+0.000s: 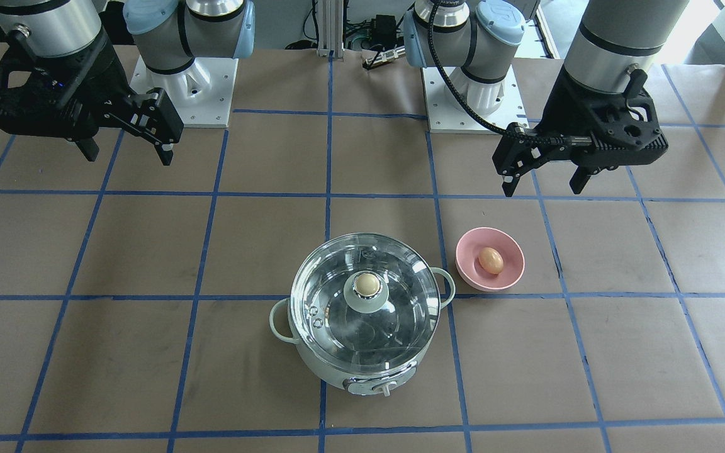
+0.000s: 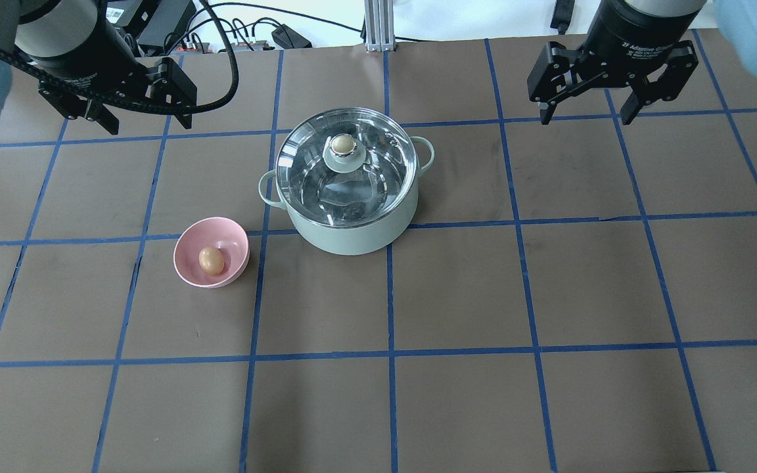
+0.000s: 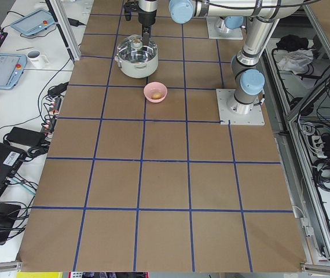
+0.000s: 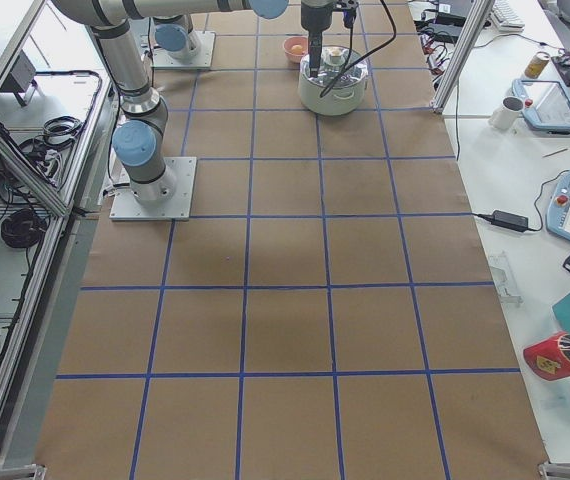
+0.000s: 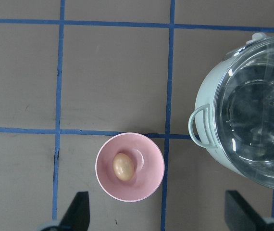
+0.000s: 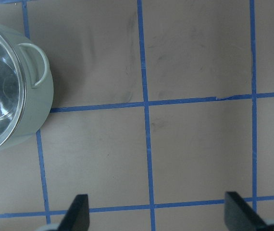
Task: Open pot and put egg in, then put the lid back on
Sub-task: 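Lower the left gripper to the egg while the right reaches the lid knob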
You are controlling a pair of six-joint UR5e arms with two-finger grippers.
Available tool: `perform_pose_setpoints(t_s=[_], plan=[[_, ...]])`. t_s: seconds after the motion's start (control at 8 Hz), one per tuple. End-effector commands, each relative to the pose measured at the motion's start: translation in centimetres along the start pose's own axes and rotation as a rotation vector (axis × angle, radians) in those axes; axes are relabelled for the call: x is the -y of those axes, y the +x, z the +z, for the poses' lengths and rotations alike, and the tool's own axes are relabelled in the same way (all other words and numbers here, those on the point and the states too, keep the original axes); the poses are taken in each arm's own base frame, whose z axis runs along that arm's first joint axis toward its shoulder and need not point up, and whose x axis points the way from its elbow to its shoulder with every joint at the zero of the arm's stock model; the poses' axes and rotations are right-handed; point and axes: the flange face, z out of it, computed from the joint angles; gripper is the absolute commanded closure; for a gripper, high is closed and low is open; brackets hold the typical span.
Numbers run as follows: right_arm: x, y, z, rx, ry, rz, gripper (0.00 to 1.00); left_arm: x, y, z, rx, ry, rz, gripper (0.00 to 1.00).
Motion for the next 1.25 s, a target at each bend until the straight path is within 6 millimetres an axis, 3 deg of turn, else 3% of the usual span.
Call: perform_pose_setpoints(t_s=[0.0,0.12,0.25,0.38,0.5,0.62,0.88,1.12], plan=[[0.0,0.0,0.2,-0.003,-0.006,0.0,0.0,0.1,0.0,0.4,-0.001,-0.008,-0.001,0.0],[0.1,0.0,0.1,0.0,0.003,-0.012,0.0,0.1,0.0,0.4,0.004,-0.008,-0.002,0.0],[0.3,-0.1,0.5,0.001,-0.003,-0.01,0.0,0.9,-0.4,2.1,0.009,-0.039,0.003,0.0],[1.4,-0.3,0.6,0.005,0.048,-0.032,0.0,1.9,-0.4,6.2,-0.001,-0.106,-0.006,0.0],[2.3,-2.0,1.2,0.008,0.067,-0.038,0.0,1.5,-0.3,10.7,-0.003,-0.187,-0.007,0.0],[2.4,-6.0,1.6,0.014,0.079,-0.051,0.0,0.7,-0.2,14.8,-0.002,-0.229,-0.007,0.0],[4.5,-12.7,3.9,0.045,0.114,0.011,0.0,-0.7,-0.6,20.8,0.0,-0.315,-0.006,0.0],[5.2,-17.0,6.9,0.1,0.123,0.067,0.0,-0.7,-0.5,28.1,0.003,-0.448,0.006,0.02]])
